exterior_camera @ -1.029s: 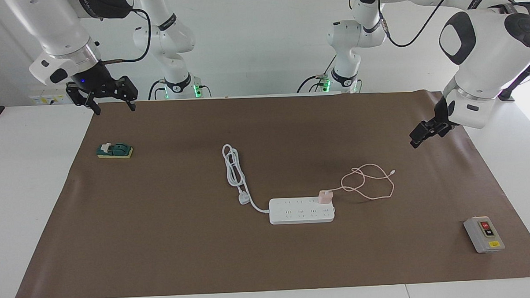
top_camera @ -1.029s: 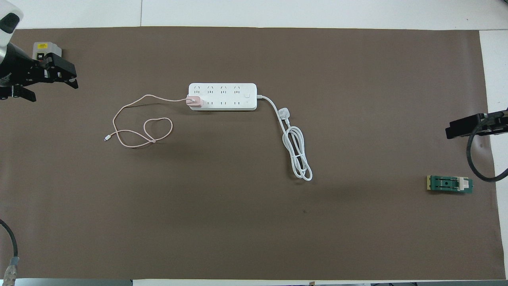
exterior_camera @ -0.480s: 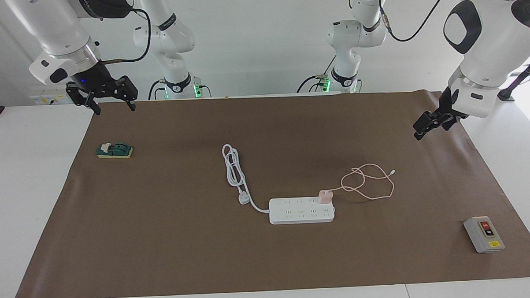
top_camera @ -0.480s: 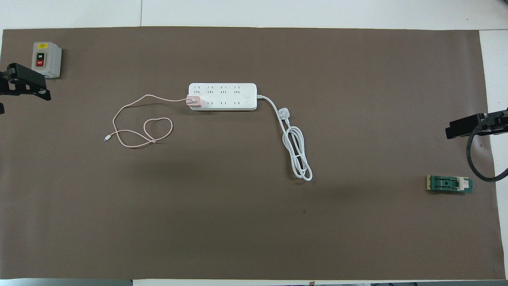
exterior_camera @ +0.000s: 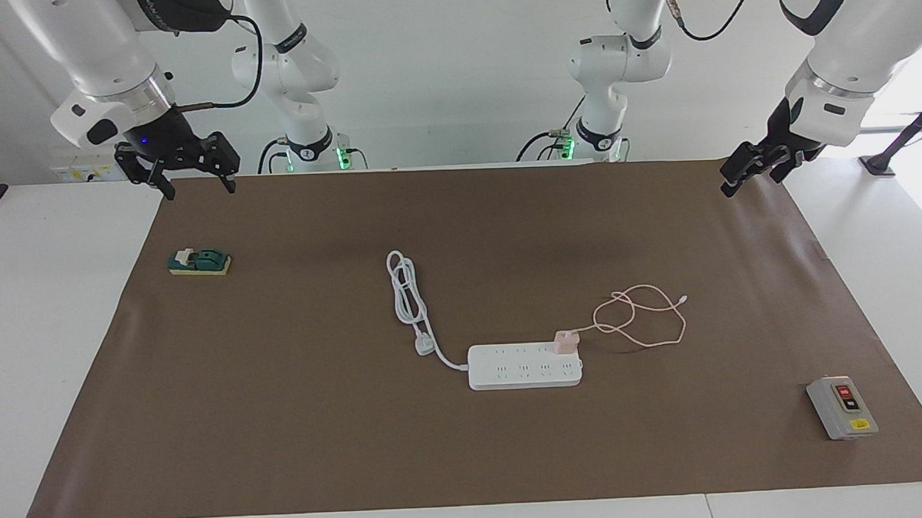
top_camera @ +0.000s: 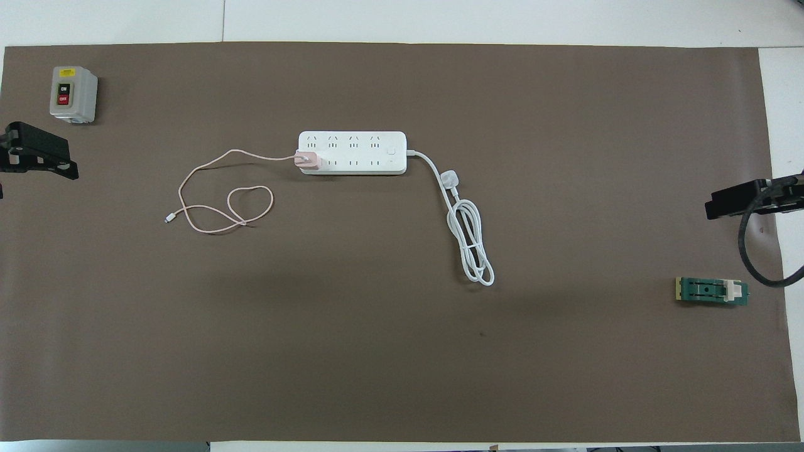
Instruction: Plug charger into power strip
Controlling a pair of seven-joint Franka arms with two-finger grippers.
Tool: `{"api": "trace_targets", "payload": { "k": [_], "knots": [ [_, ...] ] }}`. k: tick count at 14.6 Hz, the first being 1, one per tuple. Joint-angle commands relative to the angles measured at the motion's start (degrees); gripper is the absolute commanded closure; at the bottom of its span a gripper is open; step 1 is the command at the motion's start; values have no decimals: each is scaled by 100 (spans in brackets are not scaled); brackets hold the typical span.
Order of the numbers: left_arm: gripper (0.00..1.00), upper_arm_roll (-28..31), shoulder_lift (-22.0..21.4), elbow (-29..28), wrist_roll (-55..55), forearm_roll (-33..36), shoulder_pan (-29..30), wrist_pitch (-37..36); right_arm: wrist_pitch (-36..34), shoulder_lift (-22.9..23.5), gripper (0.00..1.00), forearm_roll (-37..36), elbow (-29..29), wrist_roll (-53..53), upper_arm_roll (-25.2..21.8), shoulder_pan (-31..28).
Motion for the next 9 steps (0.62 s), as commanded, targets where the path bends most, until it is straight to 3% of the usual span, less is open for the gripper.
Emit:
{"api": "trace_targets", "payload": {
  "k": [1,9],
  "knots": [
    [0,-278,-562,-923,270,95,220,374,-28,-129,0,-50,-138,-94,77,-104],
    [0,-322,-712,-1136,869,69,168,761,-28,-129,0,-50,-138,-94,77,-104]
  ]
}}
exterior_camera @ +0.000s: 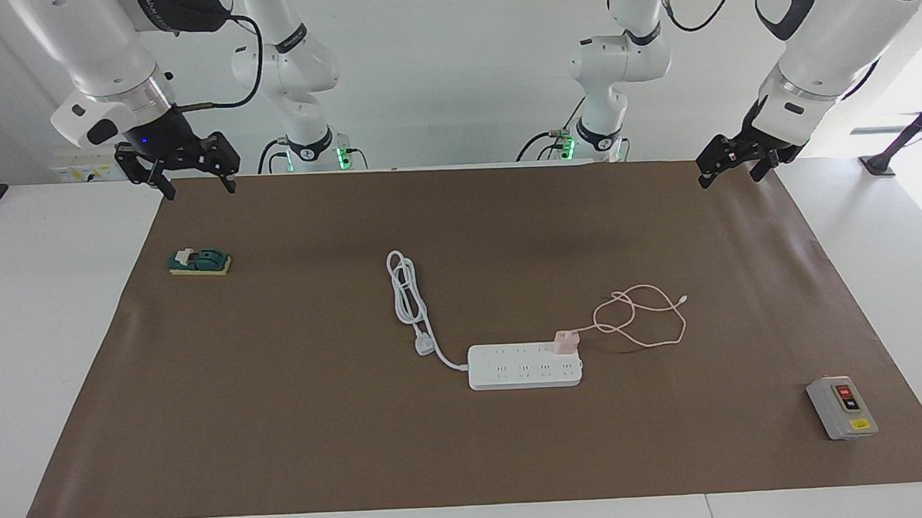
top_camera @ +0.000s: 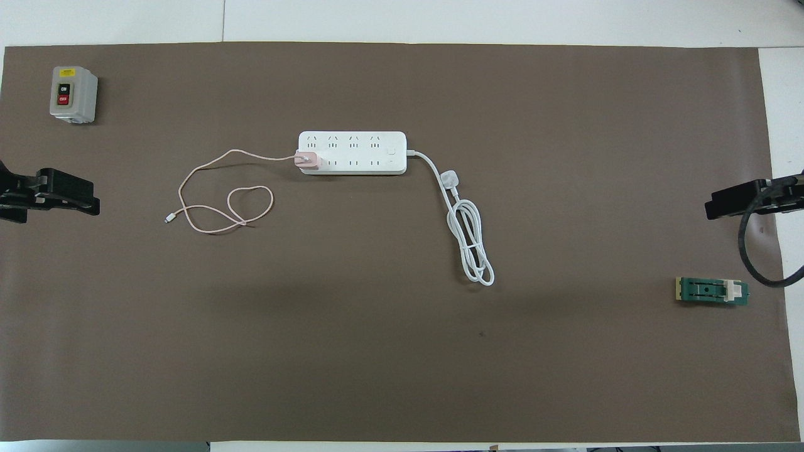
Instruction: Plug charger into power strip
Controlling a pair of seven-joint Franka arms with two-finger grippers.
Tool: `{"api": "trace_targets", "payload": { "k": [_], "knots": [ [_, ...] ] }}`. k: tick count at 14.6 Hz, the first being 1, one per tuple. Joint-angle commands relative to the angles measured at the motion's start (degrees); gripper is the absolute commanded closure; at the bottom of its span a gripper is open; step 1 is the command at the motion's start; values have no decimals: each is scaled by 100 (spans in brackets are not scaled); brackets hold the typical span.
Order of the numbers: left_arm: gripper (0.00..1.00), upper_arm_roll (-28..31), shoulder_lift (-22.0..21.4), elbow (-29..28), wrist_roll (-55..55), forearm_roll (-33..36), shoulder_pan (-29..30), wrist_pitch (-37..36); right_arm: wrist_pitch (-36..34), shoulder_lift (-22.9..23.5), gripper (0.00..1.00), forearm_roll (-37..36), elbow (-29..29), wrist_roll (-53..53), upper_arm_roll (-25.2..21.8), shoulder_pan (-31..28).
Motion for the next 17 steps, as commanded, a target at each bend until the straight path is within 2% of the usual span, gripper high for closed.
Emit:
{"api": "trace_targets", "payload": {
  "k": [1,8,12,17],
  "knots": [
    [0,-81,-174,-246,114,68,30,488,-28,-129,0,-50,-138,-94,77,-104],
    [0,-81,-280,-316,105,60,21,525,-28,-129,0,-50,-138,-103,77,-104],
    [0,-116,-280,-316,123,60,12,209,-28,-129,0,-50,-138,-94,77,-104],
    [0,-116,-289,-290,131,60,30,182,-28,-129,0,-50,-138,-94,77,-104]
  ]
}}
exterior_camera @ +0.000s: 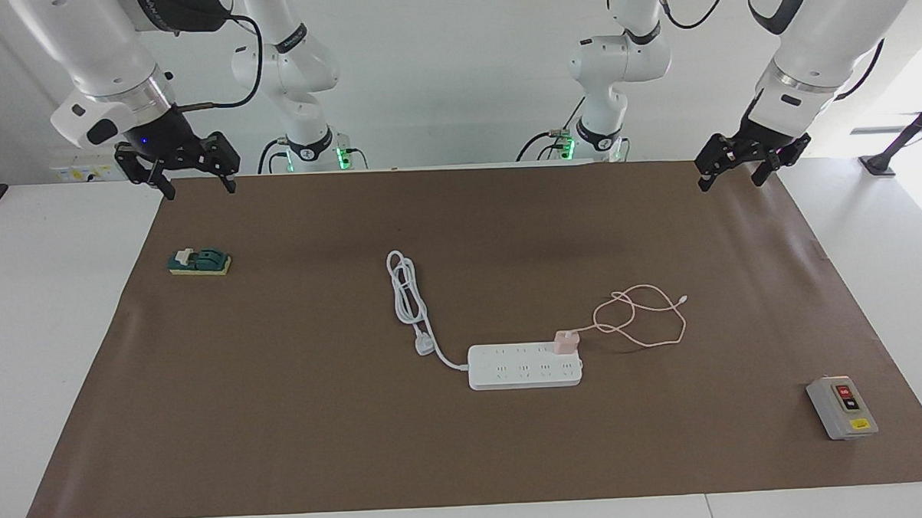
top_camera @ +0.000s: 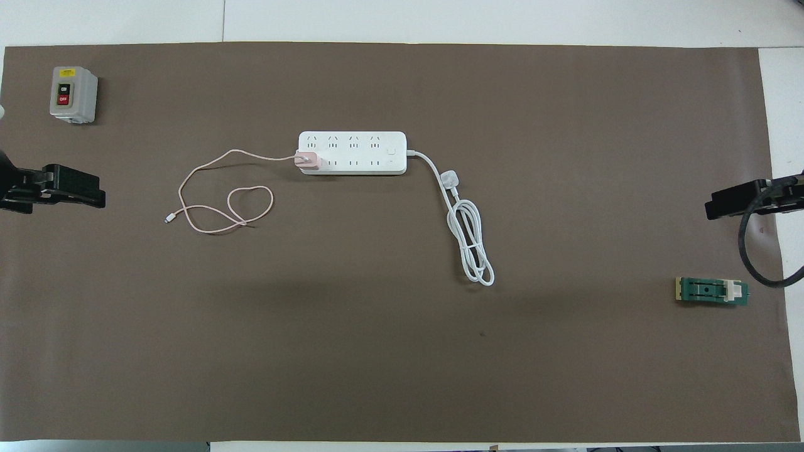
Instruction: Plug charger into power strip
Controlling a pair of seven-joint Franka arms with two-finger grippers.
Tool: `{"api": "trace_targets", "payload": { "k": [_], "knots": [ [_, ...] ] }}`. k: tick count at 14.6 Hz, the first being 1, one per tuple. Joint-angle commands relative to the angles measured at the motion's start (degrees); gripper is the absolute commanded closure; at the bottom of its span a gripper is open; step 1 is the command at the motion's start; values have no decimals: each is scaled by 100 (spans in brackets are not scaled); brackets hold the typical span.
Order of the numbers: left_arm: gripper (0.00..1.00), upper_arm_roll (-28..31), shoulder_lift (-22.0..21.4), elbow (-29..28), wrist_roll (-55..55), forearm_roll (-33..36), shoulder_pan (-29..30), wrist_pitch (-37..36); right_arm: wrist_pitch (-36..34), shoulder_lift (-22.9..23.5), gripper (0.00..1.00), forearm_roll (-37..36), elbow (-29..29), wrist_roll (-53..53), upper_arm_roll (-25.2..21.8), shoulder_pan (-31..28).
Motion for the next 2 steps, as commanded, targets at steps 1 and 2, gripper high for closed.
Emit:
{"api": "trace_targets", "payload": {
  "k": [1,2],
  "knots": [
    [0,-21,-198,-185,82,68,31,-39,-28,-129,0,-50,-138,-94,77,-104],
    [0,-21,-207,-185,82,60,31,-48,-28,-129,0,-50,-138,-94,77,-104]
  ]
}}
